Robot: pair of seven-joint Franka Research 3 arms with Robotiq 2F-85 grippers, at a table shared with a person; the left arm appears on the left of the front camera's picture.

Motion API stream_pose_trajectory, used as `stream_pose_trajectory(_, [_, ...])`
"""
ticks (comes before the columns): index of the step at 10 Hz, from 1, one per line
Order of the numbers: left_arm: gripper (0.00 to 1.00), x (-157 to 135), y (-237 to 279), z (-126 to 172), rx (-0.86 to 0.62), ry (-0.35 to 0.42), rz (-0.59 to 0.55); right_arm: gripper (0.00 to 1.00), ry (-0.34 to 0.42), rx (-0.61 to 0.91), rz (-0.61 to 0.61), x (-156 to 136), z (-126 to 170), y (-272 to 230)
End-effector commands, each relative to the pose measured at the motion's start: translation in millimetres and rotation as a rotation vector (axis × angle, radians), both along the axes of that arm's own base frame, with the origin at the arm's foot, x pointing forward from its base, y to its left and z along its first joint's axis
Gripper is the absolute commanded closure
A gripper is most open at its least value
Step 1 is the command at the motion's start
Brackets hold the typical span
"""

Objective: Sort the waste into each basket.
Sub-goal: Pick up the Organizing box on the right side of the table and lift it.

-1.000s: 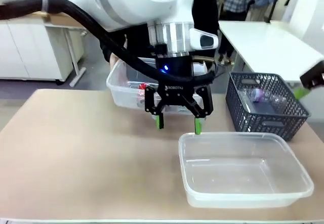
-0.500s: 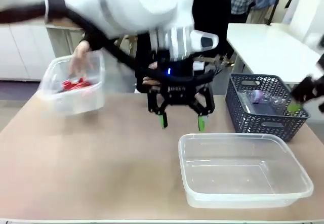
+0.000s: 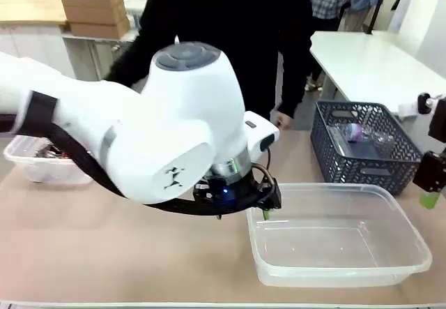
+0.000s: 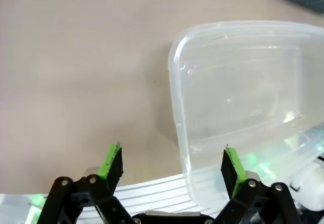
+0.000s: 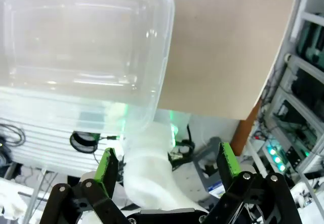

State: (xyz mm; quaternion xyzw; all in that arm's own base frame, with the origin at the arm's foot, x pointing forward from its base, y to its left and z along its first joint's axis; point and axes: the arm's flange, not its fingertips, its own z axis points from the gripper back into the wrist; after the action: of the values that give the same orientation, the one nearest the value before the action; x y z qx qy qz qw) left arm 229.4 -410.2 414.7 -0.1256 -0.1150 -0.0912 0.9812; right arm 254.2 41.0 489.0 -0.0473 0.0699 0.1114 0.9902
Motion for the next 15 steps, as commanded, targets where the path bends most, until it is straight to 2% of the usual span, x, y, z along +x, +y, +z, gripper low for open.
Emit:
stream_pose_trajectory(1, [0.00,24,-3,21,-0.032,0.053,-0.002,0.00,0.000,-0.004,-0.001,0,-1,2])
stream_pose_trajectory(2, [0.00,0,0,0,0.000,0.000,0.000,0.00,0.014,0.116,0.086,12,-5,20])
stream_pose_trajectory(3, [0.00,-1,-4,-7,-0.010,-0.010,-0.013,0.00,0.077,0.111,0.112,17,-37,34])
stream_pose_trajectory(5, [0.00,8,1,-30,-0.048,0.094,-0.060,0.00,0.176,0.118,0.046,14,-92,29])
stream_pose_trajectory(6, [0.00,11,-1,-35,-0.025,0.088,-0.049,0.00,0.198,0.088,0.013,9,-109,24])
stream_pose_trajectory(8, [0.00,15,-4,-41,-0.008,0.088,-0.056,0.00,0.168,0.008,-0.071,2,-134,13])
stream_pose_trajectory(12, [0.00,20,-14,-48,-0.037,0.112,-0.080,0.00,0.180,-0.021,-0.075,-1,-177,3])
stream_pose_trajectory(13, [0.57,20,-15,-47,-0.018,0.119,-0.090,0.45,0.170,-0.022,-0.068,-2,-180,-1])
stream_pose_trajectory(14, [0.57,18,-17,-45,-0.022,0.126,-0.102,0.59,0.136,-0.025,-0.084,-4,-176,-6])
stream_pose_trajectory(15, [1.00,18,-17,-44,-0.027,0.123,-0.100,1.00,0.128,-0.040,-0.085,-5,-177,-10])
